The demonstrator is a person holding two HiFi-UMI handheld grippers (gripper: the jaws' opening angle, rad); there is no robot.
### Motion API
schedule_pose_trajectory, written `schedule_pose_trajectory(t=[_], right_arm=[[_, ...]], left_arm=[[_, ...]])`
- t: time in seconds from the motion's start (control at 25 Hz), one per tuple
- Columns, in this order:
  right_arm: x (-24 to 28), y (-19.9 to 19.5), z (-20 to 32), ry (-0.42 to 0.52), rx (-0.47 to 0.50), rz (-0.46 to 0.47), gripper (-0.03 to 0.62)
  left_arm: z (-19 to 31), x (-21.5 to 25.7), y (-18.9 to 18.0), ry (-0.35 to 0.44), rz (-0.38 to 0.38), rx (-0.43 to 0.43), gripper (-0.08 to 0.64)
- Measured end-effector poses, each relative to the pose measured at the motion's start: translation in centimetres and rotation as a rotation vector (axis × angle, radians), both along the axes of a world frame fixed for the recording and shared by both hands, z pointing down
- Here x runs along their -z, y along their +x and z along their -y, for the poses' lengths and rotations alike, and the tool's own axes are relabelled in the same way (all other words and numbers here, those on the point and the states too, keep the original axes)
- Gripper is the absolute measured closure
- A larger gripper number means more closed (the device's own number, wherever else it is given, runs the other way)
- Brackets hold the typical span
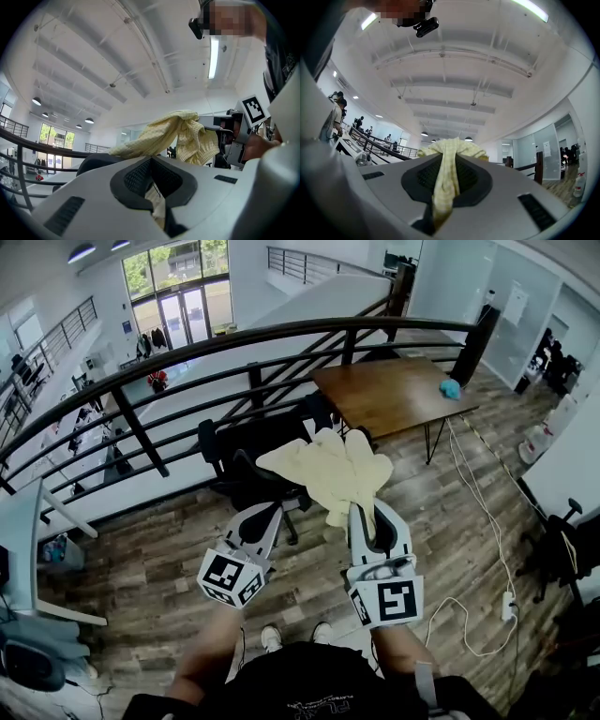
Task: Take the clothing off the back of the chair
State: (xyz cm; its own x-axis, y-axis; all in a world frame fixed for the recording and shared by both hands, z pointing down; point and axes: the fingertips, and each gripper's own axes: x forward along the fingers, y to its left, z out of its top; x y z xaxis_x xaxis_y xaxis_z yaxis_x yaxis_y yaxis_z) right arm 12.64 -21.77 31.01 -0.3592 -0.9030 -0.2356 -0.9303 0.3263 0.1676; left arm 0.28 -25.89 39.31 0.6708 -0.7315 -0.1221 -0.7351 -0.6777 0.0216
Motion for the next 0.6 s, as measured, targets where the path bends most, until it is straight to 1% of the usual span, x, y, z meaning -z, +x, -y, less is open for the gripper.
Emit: schedule_pose_trajectory(t=[0.16, 0.32, 0.6], right_arm=[[-0.5, -0.2, -0.7, -0.006, -0.009, -0.005, 0.545], [-0.9, -0.6, -1.6, -0.016, -0.03, -0.002, 0.545], [-2.3, -0.2, -4.7, -0.041, -0.109, 0.044, 0.545]], left_arm=[[-0.4, -0.4, 0.0, 0.001, -0.002, -0.011, 0.546], [-1.1, -0.6, -0.8, -0.002, 0.005, -0.022, 0.546], [-2.5, -1.2, -2.0, -0.002, 0.035, -0.071, 0.546]])
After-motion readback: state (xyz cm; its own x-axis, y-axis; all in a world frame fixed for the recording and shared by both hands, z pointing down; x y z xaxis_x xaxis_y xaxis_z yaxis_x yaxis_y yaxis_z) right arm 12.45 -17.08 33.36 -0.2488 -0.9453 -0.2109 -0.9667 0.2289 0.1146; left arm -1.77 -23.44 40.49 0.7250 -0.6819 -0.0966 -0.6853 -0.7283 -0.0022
